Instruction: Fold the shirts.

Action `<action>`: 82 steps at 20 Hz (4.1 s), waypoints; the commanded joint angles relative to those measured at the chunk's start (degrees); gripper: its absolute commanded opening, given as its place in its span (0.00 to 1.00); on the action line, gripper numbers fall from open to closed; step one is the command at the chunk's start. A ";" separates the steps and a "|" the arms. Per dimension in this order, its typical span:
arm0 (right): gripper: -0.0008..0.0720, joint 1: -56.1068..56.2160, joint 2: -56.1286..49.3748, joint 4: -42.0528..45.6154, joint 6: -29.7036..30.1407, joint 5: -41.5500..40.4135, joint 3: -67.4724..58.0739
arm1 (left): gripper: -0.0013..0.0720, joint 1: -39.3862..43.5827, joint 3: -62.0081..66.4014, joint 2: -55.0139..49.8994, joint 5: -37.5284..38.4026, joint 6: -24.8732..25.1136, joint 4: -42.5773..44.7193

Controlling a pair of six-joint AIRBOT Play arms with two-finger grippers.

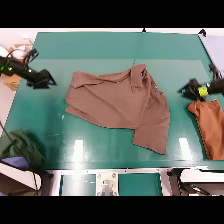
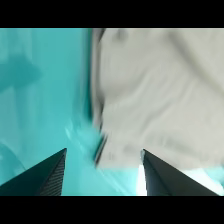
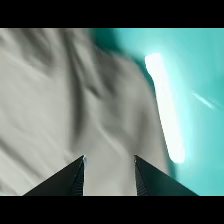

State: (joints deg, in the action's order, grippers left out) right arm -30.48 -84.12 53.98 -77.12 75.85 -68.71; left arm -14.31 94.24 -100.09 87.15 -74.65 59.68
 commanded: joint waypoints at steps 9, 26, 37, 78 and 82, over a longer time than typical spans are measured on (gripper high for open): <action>0.51 -2.73 -4.20 -9.14 11.63 -9.14 21.70 | 0.76 -2.34 -19.54 2.54 -0.33 3.17 -0.79; 0.04 -9.14 -2.01 -2.54 9.68 -7.69 15.93 | 0.76 5.31 -34.27 2.54 -10.12 6.67 -15.04; 0.04 -8.92 -1.92 -7.58 10.34 -5.88 15.87 | 0.06 11.63 -36.24 2.71 -15.96 9.20 -17.79; 0.04 10.54 -1.40 -36.52 24.11 -32.65 1.90 | 0.06 11.63 -7.63 7.61 -39.47 6.75 -6.73; 0.04 10.23 -16.57 -36.33 18.25 -25.31 -14.82 | 0.06 11.63 -0.87 1.51 -42.38 6.54 -7.43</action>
State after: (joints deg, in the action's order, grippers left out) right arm -20.88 -89.60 17.61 -55.35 46.48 -74.22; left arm -2.63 90.11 -93.54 48.64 -68.62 53.52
